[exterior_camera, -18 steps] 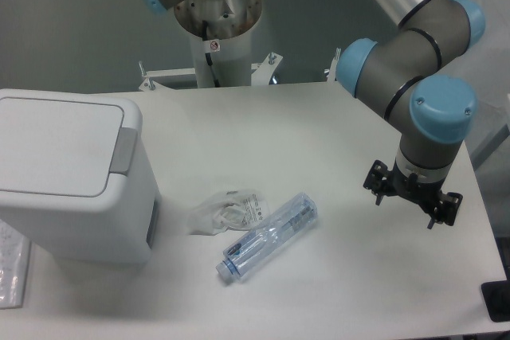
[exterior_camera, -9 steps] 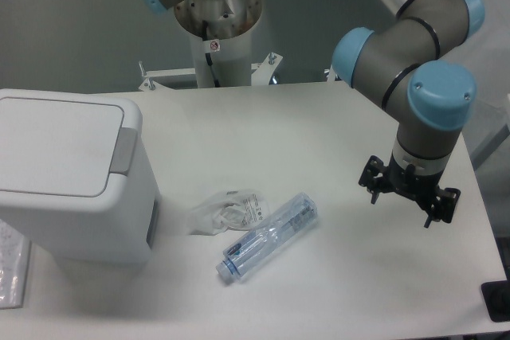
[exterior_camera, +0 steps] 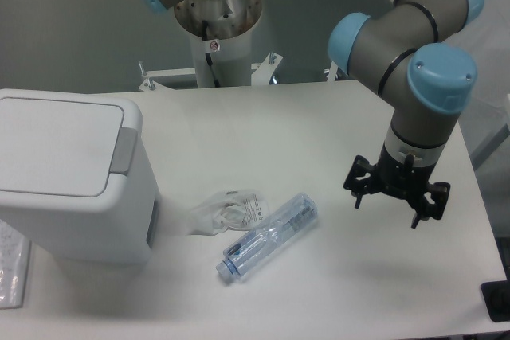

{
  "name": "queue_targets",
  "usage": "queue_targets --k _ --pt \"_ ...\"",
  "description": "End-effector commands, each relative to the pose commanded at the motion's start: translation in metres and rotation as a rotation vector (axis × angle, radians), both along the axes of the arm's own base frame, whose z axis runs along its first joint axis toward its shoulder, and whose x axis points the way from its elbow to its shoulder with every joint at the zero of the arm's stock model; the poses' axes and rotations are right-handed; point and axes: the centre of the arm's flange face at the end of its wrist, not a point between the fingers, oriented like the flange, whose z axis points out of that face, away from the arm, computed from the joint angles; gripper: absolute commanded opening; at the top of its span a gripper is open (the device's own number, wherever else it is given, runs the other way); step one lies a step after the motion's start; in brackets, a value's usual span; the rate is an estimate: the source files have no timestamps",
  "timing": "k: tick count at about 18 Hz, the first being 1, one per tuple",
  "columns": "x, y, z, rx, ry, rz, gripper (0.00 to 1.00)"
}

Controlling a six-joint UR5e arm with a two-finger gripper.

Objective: Open the trash can
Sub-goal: 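Move the open gripper across the table toward the white trash can lid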

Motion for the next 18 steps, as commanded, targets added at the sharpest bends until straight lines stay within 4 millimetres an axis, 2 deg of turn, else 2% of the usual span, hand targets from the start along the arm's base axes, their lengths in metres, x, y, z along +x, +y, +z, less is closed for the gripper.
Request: queue_targets --k 3,5,6,7,8,9,10,12,14,18 --pt "0.018 0.003 0.024 0.061 -0.019 0.027 1.00" --pt "0.030 0.007 0.033 0.081 -0.021 0.014 1.00" --pt "0.044 0.015 0.037 0.091 -0.024 0.001 1.00" --pt "0.060 0.020 0.052 0.107 -0.014 0.005 1.00" --pt "0.066 0.018 0.059 0.120 -0.025 0.040 1.00" --pt "0.071 0.020 0.057 0.137 -0.060 0.085 1.00" --pt "0.080 0.018 0.055 0.172 -0.108 0.119 1.00" --pt "0.103 0.015 0.068 0.276 -0.144 0.110 1.00" --pt "0.132 0.003 0.084 0.311 -0.140 0.124 1.00" --pt "0.173 0.008 0.099 0.454 -0.290 0.126 1.00"
